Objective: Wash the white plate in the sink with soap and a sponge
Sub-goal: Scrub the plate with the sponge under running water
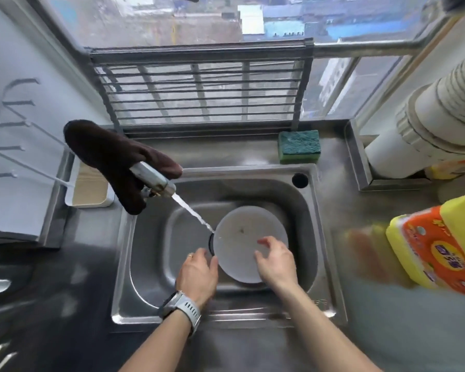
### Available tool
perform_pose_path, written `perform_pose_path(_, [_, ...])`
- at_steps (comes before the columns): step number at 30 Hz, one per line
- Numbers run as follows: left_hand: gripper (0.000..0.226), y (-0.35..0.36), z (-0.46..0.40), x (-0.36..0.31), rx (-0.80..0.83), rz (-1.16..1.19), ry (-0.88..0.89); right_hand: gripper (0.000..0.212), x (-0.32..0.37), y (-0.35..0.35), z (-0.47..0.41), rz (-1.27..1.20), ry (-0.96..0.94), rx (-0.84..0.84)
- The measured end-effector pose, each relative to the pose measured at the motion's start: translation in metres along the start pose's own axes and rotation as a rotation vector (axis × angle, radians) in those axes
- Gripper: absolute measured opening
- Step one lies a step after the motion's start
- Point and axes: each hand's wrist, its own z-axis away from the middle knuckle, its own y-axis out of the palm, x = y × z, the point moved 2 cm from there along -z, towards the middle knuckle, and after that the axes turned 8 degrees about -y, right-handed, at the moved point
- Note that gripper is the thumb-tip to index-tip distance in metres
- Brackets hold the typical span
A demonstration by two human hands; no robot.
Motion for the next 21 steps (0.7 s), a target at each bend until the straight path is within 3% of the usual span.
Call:
perform_pose_path(7, [0.044,0.033,-0.054,0.002,0.204,0.026,-0.152,0.086,-0.019,0.055,-0.063,0.622,-0.282,0.354])
perform_pose_path(11, [0.035,0.041,-0.061,-0.001,0.235,0.083,-0.186,0.088,-0.022,0.059,-0.077,0.811,-0.273,0.465])
perform_pose_path(17, [0.036,0.027,-0.042,-0.007,0.215,0.172,-0.157,0.056,-0.002,0.043,-0.065,0.725,-0.307,0.401])
perform_pose_path(21, [0.038,0.008,-0.004,-0.035,0.217,0.227,-0.029,0.048,0.028,0.005,-0.04,0.576,-0.351,0.14])
